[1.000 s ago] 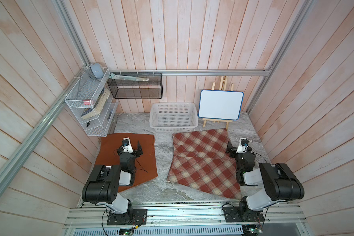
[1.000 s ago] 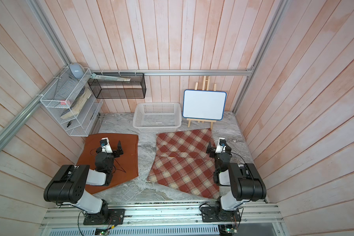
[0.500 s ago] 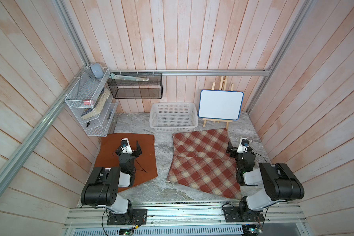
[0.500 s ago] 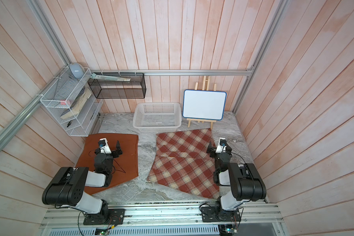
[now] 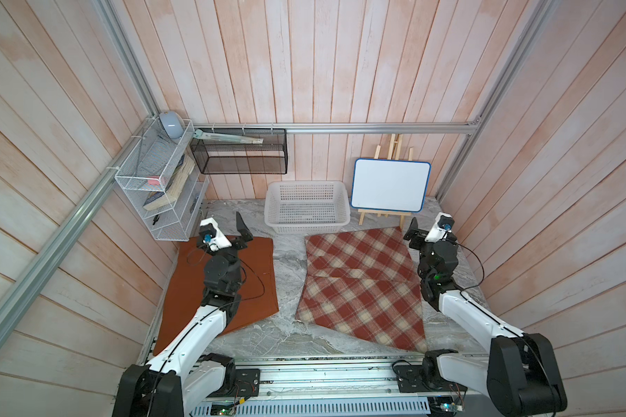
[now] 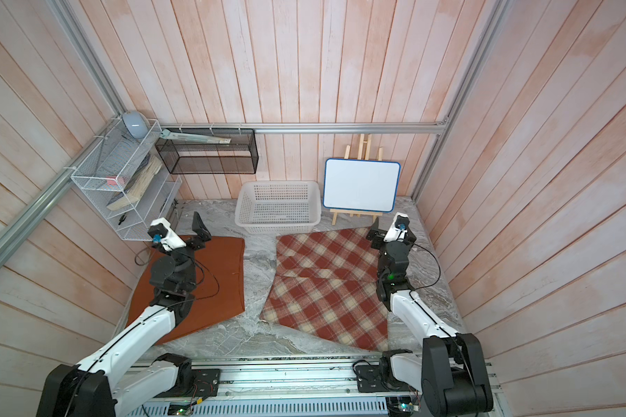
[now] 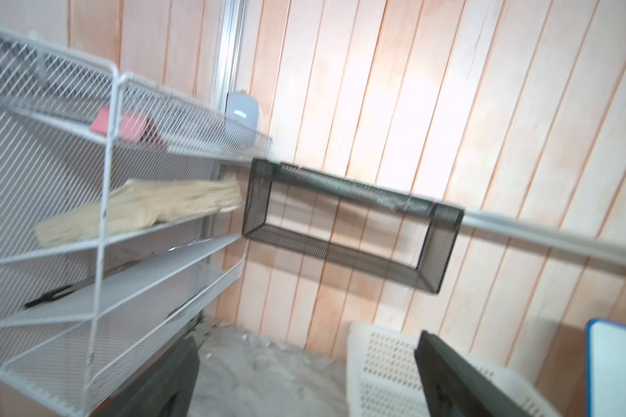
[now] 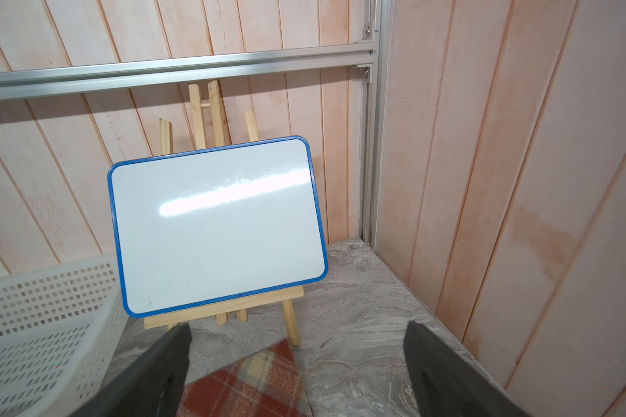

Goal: Roll up the skirts
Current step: Adjust the skirt at the center of the board.

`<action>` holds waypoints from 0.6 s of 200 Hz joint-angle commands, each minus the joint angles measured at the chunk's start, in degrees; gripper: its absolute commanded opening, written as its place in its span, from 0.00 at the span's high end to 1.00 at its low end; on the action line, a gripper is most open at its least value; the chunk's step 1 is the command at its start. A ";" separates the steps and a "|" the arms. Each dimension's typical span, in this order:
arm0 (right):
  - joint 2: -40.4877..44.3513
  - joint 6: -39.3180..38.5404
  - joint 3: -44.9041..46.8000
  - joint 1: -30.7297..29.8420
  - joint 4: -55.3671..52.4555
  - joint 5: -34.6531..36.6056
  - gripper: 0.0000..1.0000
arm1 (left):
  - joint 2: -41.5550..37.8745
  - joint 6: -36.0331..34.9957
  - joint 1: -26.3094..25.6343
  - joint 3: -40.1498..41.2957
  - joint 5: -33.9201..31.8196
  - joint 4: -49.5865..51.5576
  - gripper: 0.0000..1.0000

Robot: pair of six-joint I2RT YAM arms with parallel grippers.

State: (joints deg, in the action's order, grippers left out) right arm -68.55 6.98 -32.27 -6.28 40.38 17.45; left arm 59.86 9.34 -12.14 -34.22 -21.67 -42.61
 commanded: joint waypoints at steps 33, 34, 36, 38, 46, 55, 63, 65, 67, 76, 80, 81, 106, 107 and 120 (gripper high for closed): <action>-4.00 9.73 -6.39 1.20 -21.98 -10.91 1.00 | 7.88 27.75 3.48 -0.56 40.40 1.29 0.45; -4.11 9.86 -6.66 1.19 -22.21 -11.50 1.00 | 8.29 28.32 3.68 -0.93 41.01 1.52 0.54; -4.76 9.97 -7.23 1.19 -23.27 -12.89 1.00 | 9.04 29.45 3.94 -1.46 41.97 1.99 0.70; -5.32 10.15 -7.84 1.12 -24.13 -14.25 1.00 | 9.77 30.43 4.25 -2.17 42.85 2.75 0.86; -8.28 10.91 -10.25 0.29 -27.49 -18.60 1.00 | 12.66 33.00 5.11 -4.93 46.50 6.39 1.00; -11.81 11.51 -12.98 -2.07 -30.77 -21.33 1.00 | 15.63 31.71 5.22 -6.97 52.52 6.79 1.00; -14.79 11.76 -14.77 -4.99 -32.62 -21.98 1.00 | 17.15 30.83 4.96 -8.63 54.32 8.76 1.00; -15.30 11.74 -15.24 -5.94 -32.71 -22.25 1.00 | 17.40 30.89 4.85 -8.84 54.09 9.38 1.00; -16.09 11.63 -15.55 -6.81 -32.86 -22.41 1.00 | 17.58 30.91 4.78 -8.91 53.73 9.85 1.00; -18.74 11.88 -16.59 -11.16 -32.64 -22.48 1.00 | 17.36 30.85 4.76 -8.13 52.29 9.69 1.00; -19.74 12.02 -16.93 -13.12 -32.25 -22.54 1.00 | 16.82 30.75 4.75 -7.61 51.16 9.76 1.00; -19.85 12.01 -16.98 -13.61 -32.18 -22.50 1.00 | 16.67 30.74 4.76 -7.48 51.01 9.84 1.00; -27.27 12.45 -21.87 -22.75 -31.01 -21.84 1.00 | 13.78 28.10 4.76 -6.21 45.67 14.11 1.00; -27.61 12.49 -22.13 -23.13 -31.00 -21.97 1.00 | 13.70 27.92 4.80 -6.26 45.49 14.34 1.00; -31.85 13.56 -24.91 -26.48 -29.73 -22.39 1.00 | 13.28 27.39 5.44 -6.08 45.03 16.17 1.00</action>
State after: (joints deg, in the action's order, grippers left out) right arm -94.96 18.41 -52.53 -27.88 11.86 -2.81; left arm 75.20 37.87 -7.40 -40.38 23.97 -30.48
